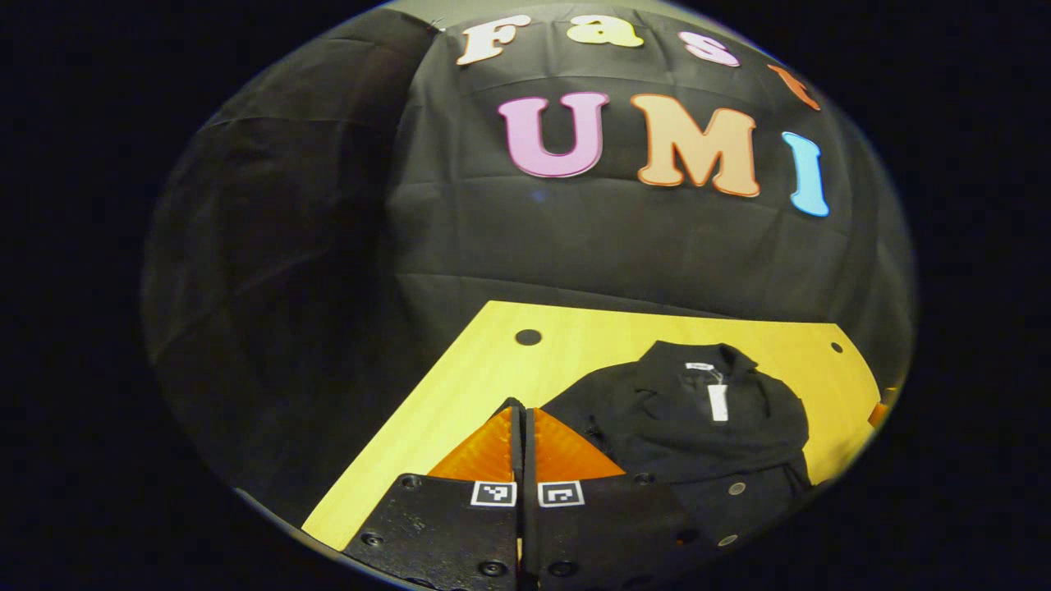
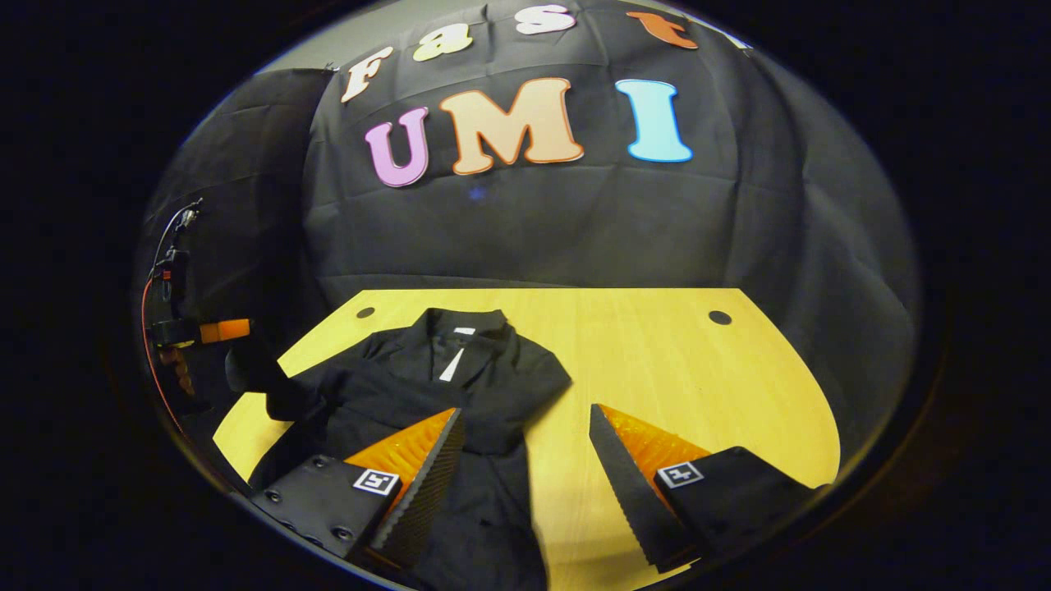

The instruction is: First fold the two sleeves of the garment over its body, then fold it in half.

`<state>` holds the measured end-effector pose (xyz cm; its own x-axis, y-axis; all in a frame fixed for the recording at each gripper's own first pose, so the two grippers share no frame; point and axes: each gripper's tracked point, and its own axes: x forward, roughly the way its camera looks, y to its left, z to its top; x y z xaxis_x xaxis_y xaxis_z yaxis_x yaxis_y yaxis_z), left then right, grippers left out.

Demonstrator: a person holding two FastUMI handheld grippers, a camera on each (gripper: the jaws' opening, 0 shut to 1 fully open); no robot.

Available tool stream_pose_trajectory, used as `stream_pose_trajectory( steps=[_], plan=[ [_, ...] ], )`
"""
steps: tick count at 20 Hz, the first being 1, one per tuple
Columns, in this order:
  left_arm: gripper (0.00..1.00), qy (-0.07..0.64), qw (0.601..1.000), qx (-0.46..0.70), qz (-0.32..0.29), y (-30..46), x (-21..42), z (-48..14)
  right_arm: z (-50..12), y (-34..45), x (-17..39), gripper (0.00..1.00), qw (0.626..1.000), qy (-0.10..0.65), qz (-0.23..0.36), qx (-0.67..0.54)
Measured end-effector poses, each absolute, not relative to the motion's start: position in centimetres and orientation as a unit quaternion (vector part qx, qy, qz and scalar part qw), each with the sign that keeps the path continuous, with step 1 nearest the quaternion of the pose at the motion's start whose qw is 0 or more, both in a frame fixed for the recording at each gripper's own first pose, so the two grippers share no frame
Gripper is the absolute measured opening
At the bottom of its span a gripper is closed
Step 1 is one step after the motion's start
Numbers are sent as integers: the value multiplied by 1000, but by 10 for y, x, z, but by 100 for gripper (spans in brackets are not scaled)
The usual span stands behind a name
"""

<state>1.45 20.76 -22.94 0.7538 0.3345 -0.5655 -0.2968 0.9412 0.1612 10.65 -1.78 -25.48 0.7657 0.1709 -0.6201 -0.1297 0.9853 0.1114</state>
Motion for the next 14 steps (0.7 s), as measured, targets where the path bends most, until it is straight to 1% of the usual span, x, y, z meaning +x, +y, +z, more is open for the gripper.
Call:
stream_pose_trajectory(
  steps=[1,2,3,4,6,7,14],
  plan=[
    [0,307,938,33,158,197,23,-230,-253,-26,104,99,940,332,74,34],
    [0,305,940,37,148,187,31,-230,-253,-33,102,96,941,331,68,36],
    [0,306,941,40,140,177,36,-229,-252,-40,100,99,941,330,63,39],
    [0,304,943,41,132,167,43,-230,-252,-47,97,96,941,330,59,42],
    [0,308,943,42,116,146,52,-234,-252,-60,90,96,942,329,51,45],
    [0,308,944,41,108,135,57,-237,-251,-66,88,99,942,328,47,47],
    [0,317,946,49,50,58,86,-254,-253,-107,63,98,943,328,19,56]
  ],
)
